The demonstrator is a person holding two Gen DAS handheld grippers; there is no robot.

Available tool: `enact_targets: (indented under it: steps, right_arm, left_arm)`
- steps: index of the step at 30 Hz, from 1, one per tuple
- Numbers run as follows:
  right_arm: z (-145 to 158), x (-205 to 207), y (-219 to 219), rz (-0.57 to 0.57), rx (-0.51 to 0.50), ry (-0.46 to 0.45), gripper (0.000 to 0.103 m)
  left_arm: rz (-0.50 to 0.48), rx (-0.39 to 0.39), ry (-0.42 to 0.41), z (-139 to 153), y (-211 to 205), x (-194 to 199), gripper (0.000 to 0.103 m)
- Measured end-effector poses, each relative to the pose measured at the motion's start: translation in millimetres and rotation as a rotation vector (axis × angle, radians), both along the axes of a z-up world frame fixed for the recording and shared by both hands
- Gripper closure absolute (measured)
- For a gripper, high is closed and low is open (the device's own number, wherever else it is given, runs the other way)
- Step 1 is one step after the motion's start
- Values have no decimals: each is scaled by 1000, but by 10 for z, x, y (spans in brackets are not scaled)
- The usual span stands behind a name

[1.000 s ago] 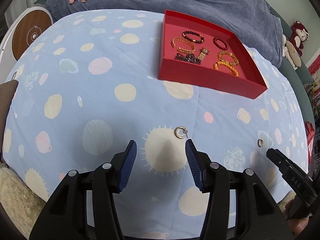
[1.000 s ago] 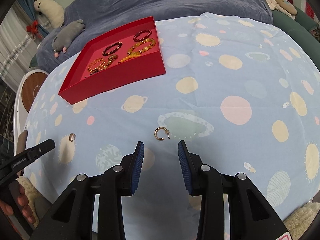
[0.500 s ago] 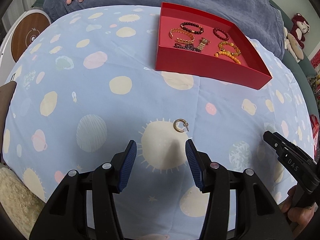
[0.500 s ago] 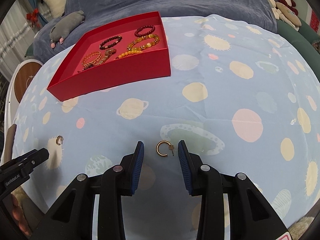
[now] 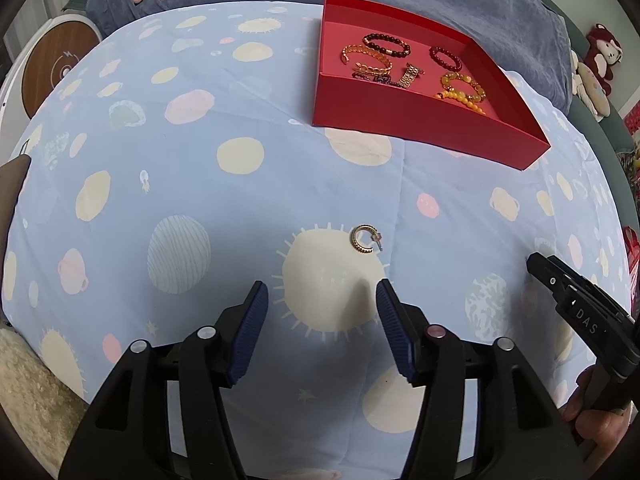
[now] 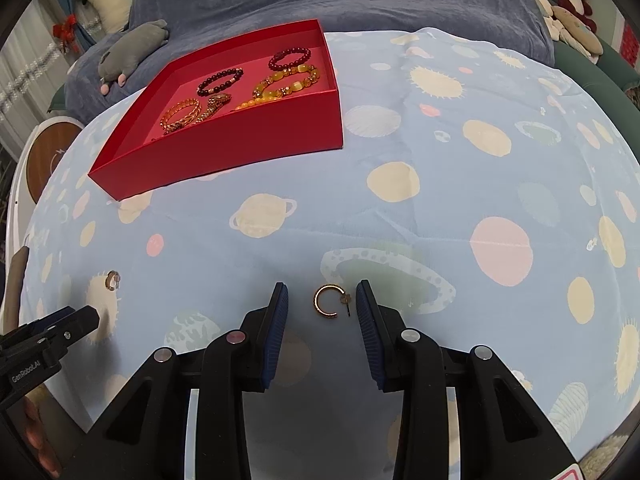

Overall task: Organize jewelry
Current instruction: 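Grasp the silver hoop earring with the left tool while the right tool grasps the gold hoop earring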

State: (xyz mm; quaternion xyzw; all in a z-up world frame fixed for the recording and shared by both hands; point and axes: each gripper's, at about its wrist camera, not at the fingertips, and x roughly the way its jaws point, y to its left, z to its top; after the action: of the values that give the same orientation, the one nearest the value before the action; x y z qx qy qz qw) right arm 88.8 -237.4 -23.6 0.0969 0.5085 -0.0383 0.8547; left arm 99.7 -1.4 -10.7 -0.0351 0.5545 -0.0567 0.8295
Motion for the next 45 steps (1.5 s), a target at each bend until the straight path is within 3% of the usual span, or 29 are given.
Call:
enact_targets:
  steps: [10,28,33,36,45]
  right_arm:
    - [0,-72,-58,-16,-3,-3,85]
    - [2,-149,-55,-18,33,-1,86]
    - [5,-152,-47,-14,28,0,86]
    - [4,-153,-46,-17,31,0,86]
    - [23,-198,-61,-20,47,0,86]
  left_arm:
    - [-5,-18,9,-28,-28,2,48]
    - [-3,-15,-17,-67,-194,300,49]
    - [-23,-4,-38,-70,-236,327,61]
    - [-36,-2,-45,-73,-239,328,83]
    - [-18,-54,-25,-63,-141,288,85]
